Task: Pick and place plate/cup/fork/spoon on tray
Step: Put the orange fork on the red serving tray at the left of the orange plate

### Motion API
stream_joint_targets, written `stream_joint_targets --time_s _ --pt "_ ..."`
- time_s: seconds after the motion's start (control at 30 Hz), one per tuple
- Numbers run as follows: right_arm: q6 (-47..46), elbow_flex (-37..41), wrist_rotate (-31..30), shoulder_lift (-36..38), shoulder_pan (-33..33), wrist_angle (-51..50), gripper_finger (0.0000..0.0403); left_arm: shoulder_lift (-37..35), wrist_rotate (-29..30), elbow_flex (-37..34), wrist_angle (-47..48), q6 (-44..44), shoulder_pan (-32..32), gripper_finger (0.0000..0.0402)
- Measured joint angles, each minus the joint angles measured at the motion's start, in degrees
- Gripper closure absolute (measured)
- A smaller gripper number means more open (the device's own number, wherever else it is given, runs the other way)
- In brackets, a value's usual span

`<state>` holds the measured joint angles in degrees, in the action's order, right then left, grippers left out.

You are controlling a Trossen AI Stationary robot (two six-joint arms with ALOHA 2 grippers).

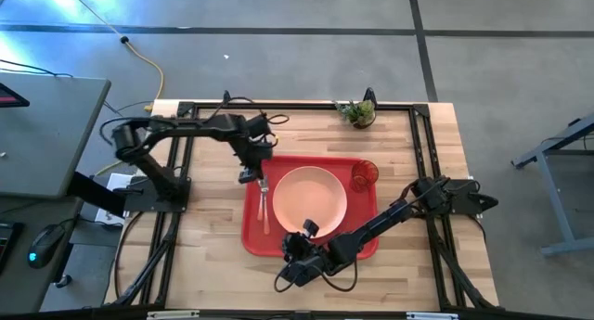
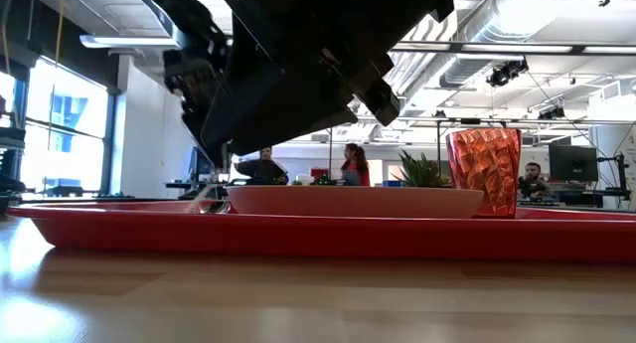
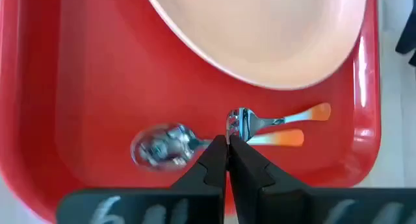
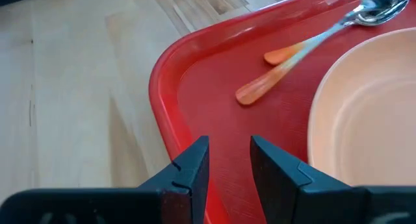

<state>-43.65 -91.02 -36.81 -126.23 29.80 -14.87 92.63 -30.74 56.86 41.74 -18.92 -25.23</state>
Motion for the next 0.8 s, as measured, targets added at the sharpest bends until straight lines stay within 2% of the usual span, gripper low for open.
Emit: stream_joint_targets --time_s 0.17,0.4,0.53,0.73,0.8 --pt "0.1 0.0 0.4 0.0 0.0 -0.8 0.03 5.6 -0.7 3.4 0.0 -1.2 -0.7 0.0401" --pt "0.1 0.0 1.2 0.0 0.0 -1.7 0.03 9.3 -0.3 6.9 -2.4 -3.8 -0.6 0.0397" --pt "0.1 0.0 4.0 0.0 0.2 -1.8 0.03 9.6 0.3 6.9 -4.2 -6.3 -0.6 0.0379" --pt "0.2 0.0 2.7 0.0 0.3 -1.8 0.03 9.7 0.6 6.9 -4.0 -7.3 -0.6 0.034" --pt "0.6 0.0 2.7 0.0 0.3 -1.8 0.03 9.6 3.3 6.9 -3.9 -7.3 -0.5 0.0329"
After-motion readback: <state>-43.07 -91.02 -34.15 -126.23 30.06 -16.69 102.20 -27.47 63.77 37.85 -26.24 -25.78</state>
